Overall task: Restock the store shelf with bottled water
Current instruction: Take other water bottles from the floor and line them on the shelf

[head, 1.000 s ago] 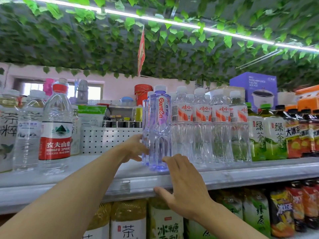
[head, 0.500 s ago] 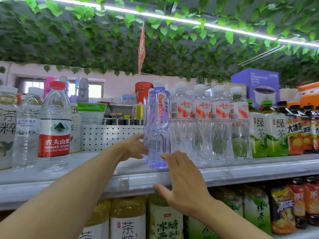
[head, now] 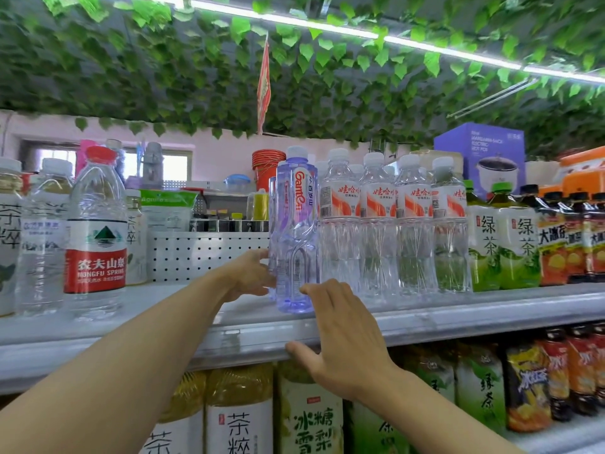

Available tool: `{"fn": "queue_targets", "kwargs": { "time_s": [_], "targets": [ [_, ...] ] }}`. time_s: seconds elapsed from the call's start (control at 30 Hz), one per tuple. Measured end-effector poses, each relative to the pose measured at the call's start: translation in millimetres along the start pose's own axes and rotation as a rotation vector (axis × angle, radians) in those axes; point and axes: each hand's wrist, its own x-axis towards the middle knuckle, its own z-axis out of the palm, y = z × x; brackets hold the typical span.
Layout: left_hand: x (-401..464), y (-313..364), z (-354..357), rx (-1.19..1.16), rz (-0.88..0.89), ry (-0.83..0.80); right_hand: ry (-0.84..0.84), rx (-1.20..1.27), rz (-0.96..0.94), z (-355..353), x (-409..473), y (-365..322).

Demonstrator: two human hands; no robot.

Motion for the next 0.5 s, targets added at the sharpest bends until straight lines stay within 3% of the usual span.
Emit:
{"fn": "queue_targets", "kwargs": {
  "time_s": [0.5],
  "targets": [
    [-14.3,6.5,-5.9,0.066,-0.064,-0.003,-0.019,0.012,0.026,-1.9,-3.4,-3.2]
  ]
}}
